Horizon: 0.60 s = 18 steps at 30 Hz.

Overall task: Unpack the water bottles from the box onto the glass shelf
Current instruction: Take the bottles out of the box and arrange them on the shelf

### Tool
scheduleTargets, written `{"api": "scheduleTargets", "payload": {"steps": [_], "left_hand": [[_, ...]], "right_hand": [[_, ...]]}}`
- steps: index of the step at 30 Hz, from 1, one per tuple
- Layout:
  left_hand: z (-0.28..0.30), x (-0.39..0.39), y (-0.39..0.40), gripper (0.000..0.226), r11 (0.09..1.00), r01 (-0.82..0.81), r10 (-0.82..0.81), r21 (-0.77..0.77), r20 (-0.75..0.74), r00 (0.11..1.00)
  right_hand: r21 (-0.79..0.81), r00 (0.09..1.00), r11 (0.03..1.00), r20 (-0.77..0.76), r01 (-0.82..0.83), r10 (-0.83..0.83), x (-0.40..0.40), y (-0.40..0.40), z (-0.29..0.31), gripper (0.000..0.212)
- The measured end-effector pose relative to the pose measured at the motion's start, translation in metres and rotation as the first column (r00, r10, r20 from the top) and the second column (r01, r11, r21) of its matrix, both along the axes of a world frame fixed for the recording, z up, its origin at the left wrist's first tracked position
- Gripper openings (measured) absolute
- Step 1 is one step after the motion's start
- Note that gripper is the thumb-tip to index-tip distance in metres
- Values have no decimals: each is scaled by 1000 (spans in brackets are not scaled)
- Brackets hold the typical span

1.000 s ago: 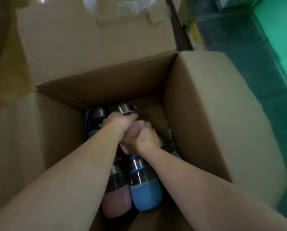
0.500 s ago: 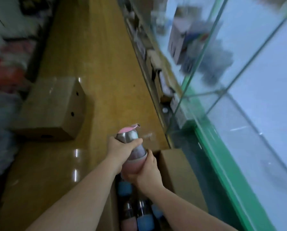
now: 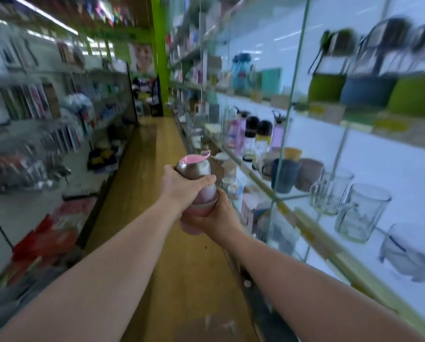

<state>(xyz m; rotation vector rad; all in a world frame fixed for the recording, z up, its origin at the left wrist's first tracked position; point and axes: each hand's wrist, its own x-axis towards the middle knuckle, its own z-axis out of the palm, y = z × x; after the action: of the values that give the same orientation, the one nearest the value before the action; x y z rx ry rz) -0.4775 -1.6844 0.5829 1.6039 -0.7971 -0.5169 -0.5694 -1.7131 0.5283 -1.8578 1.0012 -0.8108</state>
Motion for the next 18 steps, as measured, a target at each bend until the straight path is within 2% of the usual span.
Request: {"api": "scheduleTargets", "payload": {"steps": [3, 6, 9, 11, 16, 18], "left_hand": [[55, -5, 8, 71, 996, 17, -13, -91, 51, 999], [106, -12, 13, 69, 988, 39, -26, -148, 89, 996], [148, -21, 17, 81, 984, 46, -14, -175, 178, 984], [170, -31, 21, 83, 978, 53, -8, -201, 219, 976], [210, -66, 24, 57, 952, 154, -89, -265, 241, 967], [221, -87, 23, 74, 934, 215, -147, -286, 240, 960]], "right_hand": [[-86, 999, 996, 37, 7, -4, -1, 3, 60, 90], [-186, 1000, 983, 3, 1, -1, -8, 7, 118, 78], [-233, 1000, 972, -29, 1, -8, -25, 13, 169, 72], [-268, 999, 963, -33, 31, -41, -33, 14, 191, 65], [-311, 994, 946, -42, 86, -104, -72, 18, 229, 61], [-343, 987, 931, -53, 124, -151, -97, 19, 241, 58]]}}
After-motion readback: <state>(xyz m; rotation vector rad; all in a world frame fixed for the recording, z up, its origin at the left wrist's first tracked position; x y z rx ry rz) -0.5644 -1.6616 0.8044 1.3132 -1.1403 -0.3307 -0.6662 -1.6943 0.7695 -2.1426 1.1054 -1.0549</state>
